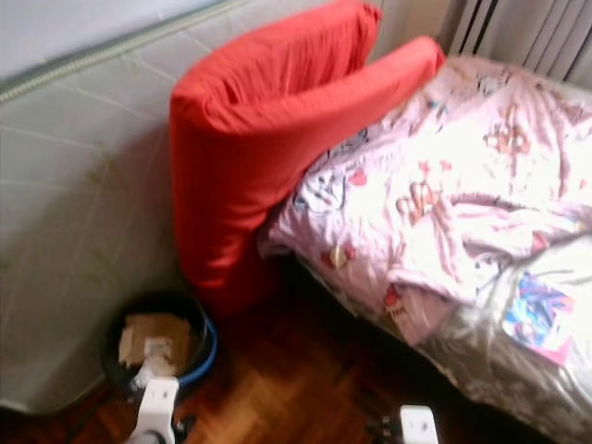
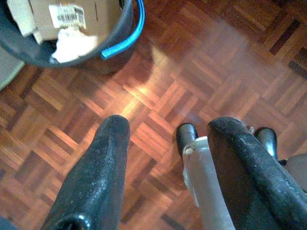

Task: Clean up the room

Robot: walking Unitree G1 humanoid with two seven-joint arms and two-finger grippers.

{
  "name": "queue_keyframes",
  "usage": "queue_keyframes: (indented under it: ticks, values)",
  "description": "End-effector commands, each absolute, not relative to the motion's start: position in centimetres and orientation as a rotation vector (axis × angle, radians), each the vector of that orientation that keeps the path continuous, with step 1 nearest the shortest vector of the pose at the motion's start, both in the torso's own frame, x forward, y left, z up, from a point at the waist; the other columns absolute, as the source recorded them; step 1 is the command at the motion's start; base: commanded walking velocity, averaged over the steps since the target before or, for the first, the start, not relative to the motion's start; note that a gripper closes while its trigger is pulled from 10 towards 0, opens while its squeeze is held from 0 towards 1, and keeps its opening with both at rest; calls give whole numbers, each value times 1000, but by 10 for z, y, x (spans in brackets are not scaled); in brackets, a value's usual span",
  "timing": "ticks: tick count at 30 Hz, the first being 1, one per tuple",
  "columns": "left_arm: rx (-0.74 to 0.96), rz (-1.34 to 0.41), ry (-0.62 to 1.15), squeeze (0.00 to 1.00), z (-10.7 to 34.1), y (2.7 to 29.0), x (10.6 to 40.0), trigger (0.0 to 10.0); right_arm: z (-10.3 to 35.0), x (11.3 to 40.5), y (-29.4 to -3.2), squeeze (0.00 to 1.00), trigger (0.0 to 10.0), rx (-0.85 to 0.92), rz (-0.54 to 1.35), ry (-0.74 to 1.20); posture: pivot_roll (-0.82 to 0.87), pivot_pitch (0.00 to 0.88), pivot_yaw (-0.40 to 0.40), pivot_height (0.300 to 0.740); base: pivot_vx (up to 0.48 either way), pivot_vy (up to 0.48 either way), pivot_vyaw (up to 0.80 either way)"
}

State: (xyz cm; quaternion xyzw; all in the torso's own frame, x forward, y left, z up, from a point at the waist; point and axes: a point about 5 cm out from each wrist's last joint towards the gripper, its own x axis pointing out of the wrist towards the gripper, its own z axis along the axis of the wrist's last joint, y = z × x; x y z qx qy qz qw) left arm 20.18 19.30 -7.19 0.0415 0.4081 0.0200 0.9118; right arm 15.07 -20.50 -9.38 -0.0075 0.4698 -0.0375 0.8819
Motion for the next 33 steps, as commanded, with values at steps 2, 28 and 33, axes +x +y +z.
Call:
queue_keyframes:
  ticks: [2, 28, 33]
  values:
    - [107, 39, 883, 0, -78, 195, 191, 10000, -98, 143, -198, 0, 10000, -4, -65, 1007, -9, 136, 16, 740, 0, -354, 0]
    - [109, 31, 886, 0, -77, 194, 192, 10000, -98, 145, -198, 0, 10000, 14, -74, 1010, -6, 164, 19, 740, 0, -352, -52]
    - [98, 28, 896, 0, -78, 194, 191, 10000, -98, 145, -198, 0, 10000, 18, -72, 1009, -6, 166, 19, 740, 0, -57, -758]
